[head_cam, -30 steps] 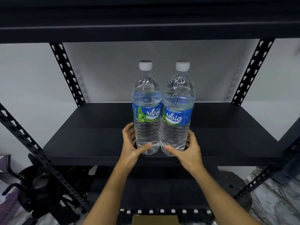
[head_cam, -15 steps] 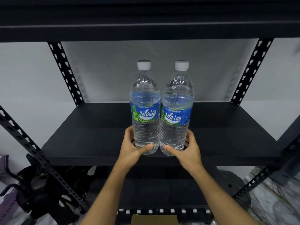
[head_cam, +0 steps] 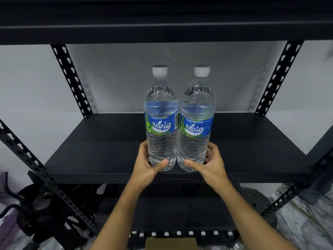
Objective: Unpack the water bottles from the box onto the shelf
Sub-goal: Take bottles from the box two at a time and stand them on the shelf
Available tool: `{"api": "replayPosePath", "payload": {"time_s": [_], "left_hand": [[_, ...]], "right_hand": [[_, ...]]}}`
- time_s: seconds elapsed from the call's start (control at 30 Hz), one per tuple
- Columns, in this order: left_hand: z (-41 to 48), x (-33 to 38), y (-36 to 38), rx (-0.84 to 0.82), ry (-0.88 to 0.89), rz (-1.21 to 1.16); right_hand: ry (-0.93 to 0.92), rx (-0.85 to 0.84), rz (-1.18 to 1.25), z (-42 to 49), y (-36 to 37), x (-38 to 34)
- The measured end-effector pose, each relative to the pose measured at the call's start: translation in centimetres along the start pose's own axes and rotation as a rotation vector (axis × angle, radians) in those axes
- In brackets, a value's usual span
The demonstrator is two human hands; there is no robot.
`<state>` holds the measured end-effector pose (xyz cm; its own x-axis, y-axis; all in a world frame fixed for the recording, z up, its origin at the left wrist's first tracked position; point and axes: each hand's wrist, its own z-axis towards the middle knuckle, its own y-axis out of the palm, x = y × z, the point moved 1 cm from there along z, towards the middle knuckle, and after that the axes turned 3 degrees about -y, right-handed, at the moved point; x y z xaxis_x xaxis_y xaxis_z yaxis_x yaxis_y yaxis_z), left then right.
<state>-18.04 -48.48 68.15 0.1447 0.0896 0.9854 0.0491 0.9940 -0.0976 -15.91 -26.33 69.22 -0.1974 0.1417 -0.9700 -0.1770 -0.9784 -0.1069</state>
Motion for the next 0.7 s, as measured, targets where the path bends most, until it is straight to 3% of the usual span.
{"api": "replayPosePath", "payload": {"time_s": [0.13,0.47,0.7], "left_hand": [[-0.1,0.0,0.0,-0.004,0.007,-0.005],[-0.3,0.1,0.1,0.016,0.008,-0.046],[-0.2,0.3,0.2,0.029,0.016,-0.059]], "right_hand": [[-0.047,-0.038,-0.053,-0.3,0.0,0.2],[-0.101,0.166,-0.084,-0.6,1.2,0.3],[-0.088,0.043,-0.006,0.0,0.2,0.3]]}}
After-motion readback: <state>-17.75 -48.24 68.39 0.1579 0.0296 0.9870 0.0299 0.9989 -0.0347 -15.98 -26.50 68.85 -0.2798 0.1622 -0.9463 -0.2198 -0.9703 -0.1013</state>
